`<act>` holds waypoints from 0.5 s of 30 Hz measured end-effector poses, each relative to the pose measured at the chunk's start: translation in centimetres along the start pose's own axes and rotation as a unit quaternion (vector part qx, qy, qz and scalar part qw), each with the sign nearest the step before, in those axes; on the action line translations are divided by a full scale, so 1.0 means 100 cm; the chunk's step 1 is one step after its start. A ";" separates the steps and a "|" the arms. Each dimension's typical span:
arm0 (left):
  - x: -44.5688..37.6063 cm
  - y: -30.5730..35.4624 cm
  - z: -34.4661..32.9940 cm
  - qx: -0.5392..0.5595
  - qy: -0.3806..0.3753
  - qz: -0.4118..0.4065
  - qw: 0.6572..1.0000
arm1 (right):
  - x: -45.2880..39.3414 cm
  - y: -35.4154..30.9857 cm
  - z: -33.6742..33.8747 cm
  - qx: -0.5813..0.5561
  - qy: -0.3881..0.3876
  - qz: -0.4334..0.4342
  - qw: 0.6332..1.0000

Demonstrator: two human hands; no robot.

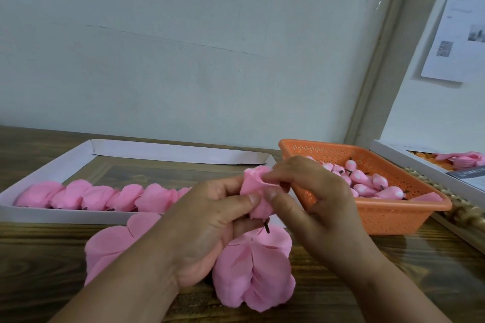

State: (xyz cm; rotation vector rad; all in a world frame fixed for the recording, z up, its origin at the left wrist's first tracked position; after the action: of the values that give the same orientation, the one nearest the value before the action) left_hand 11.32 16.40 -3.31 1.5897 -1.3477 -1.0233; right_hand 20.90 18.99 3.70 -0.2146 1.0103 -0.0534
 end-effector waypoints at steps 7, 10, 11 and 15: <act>0.003 -0.005 -0.002 -0.049 -0.003 0.031 0.998 | 0.005 0.030 -0.002 -0.130 0.010 -0.152 0.980; 0.003 -0.005 -0.003 -0.054 0.000 0.030 0.998 | 0.007 0.033 -0.004 -0.120 0.025 -0.171 0.978; 0.003 -0.006 -0.003 -0.053 0.000 0.032 0.998 | 0.008 0.033 -0.004 -0.114 0.027 -0.172 0.978; 0.001 -0.008 -0.001 -0.026 -0.010 0.040 0.999 | 0.009 0.034 -0.006 -0.093 0.028 -0.167 0.981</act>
State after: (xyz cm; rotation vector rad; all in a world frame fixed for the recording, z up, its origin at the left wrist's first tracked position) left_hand 11.73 16.39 -3.98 1.4801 -1.3751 -1.0195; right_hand 20.69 22.05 1.96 -0.5545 1.0277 -0.2721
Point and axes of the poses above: each hand's wrist, its own x-axis away from the middle knuckle, its own z-axis out of the back of the hand, y = z × x, the point moved 9 cm from there along -x, towards the middle knuckle, and after that the axes turned 4 degrees about z, right-handed, at the moved point
